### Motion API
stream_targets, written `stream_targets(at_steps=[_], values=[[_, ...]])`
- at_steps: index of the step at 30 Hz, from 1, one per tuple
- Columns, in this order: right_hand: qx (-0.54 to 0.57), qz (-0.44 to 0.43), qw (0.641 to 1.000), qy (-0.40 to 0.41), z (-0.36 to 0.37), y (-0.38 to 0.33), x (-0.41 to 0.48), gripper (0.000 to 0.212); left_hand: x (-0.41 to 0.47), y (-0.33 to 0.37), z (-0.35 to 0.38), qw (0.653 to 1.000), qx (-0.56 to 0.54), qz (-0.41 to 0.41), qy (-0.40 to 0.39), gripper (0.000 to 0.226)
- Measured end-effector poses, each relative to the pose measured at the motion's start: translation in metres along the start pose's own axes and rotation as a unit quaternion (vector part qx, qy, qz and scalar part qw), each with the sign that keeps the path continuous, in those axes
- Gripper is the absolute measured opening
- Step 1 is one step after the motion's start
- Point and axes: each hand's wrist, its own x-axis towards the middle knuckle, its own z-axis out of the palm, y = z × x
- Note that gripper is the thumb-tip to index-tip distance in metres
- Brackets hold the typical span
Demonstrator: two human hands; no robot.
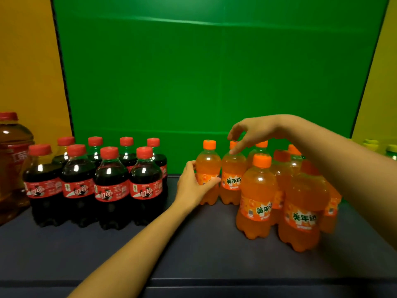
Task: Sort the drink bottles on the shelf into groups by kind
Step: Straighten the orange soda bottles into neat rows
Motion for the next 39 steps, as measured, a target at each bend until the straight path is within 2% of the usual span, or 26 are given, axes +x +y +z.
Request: stream_targets(at_steps=[3,8,14,17,19,21,22,24,28,31,36,39], values=[[-0.012,0.028,0.998,-0.055,0.006,0.002,0.016,0.065,-0.001,-0.002,-0.003,0.999,-0.029,0.013,-0.013,0.063],[-0.069,0.0,0.996,-0.06,0.009,0.003,0.028,0.052,0.001,-0.009,-0.01,0.997,-0.055,0.017,-0.059,0.062],[-0.075,-0.003,0.997,-0.025,0.012,0.006,0.026,0.068,0.002,-0.009,-0.01,0.996,-0.053,0.022,-0.061,0.064],[-0.062,-0.001,0.998,-0.02,0.009,0.008,0.017,0.075,-0.001,-0.009,-0.008,0.999,-0.009,0.029,-0.045,0.078],[-0.027,-0.012,1.0,-0.007,0.001,0.012,0.006,0.074,-0.007,-0.003,-0.009,0.993,0.075,0.084,0.044,0.078],[0.001,-0.026,0.999,0.031,-0.009,0.019,-0.01,0.063,-0.016,0.01,-0.01,0.966,0.104,0.2,0.127,0.061],[0.005,-0.031,0.999,0.043,-0.013,0.024,-0.02,0.056,-0.022,0.018,-0.01,0.957,0.085,0.246,0.131,0.052],[0.001,-0.027,0.999,0.027,-0.018,0.035,-0.039,0.045,-0.039,0.032,-0.003,0.956,0.027,0.284,0.073,0.045],[-0.021,0.036,0.996,-0.08,-0.015,0.055,-0.065,0.045,-0.066,0.05,0.021,0.969,0.019,0.233,-0.083,0.077],[-0.018,0.065,0.992,-0.103,-0.012,0.061,-0.067,0.05,-0.069,0.053,0.038,0.982,0.006,0.15,-0.112,0.096],[-0.028,0.091,0.983,-0.157,-0.016,0.05,-0.057,0.063,-0.062,0.047,0.04,0.985,-0.035,0.112,-0.126,0.077],[-0.076,0.094,0.979,-0.165,-0.011,0.042,-0.051,0.053,-0.06,0.042,0.028,0.986,-0.073,0.079,-0.125,0.071]])
